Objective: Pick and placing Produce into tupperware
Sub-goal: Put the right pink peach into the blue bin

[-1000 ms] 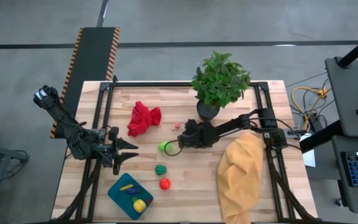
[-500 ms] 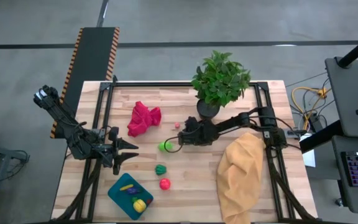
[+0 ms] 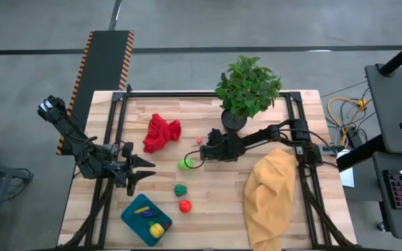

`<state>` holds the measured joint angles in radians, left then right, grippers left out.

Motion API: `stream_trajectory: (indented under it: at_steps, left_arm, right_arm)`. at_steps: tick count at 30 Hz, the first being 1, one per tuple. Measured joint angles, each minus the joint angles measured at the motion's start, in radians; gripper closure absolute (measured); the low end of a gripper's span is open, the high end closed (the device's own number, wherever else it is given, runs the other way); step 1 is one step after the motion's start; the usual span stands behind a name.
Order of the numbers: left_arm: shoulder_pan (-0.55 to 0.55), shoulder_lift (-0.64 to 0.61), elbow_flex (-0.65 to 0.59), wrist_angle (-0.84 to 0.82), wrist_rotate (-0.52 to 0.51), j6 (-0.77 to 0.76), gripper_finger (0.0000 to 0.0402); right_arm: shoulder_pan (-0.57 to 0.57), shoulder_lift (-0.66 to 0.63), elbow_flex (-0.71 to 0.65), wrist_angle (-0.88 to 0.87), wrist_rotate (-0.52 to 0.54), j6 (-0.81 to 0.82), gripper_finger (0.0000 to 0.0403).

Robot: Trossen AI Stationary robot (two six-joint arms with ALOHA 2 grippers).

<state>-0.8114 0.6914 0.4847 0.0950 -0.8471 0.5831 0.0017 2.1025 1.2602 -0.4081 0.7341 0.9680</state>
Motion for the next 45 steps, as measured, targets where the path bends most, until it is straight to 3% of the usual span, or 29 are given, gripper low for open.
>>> stream_trajectory:
  at_steps: [8,14,31,38,45]
  left_arm:
    - [0.000,0.000,0.000,0.000,0.000,0.000,0.0292]
    - [0.000,0.000,0.000,0.000,0.000,0.000,0.0292]
    - [0.000,0.000,0.000,0.000,0.000,0.000,0.0292]
    - [0.000,0.000,0.000,0.001,0.000,0.000,0.0292]
    - [0.000,0.000,0.002,0.002,0.000,0.000,0.0292]
  right_arm:
    - [0.000,0.000,0.000,0.000,-0.002,-0.011,0.0299]
    - [0.002,0.000,0.000,0.000,-0.007,-0.026,0.0326]
    - [0.122,0.000,0.024,-0.018,-0.019,-0.026,0.0330]
    - [0.217,-0.021,0.045,-0.216,-0.012,0.094,0.0331]
    - [0.323,-0.091,0.047,-0.239,0.009,0.096,0.0331]
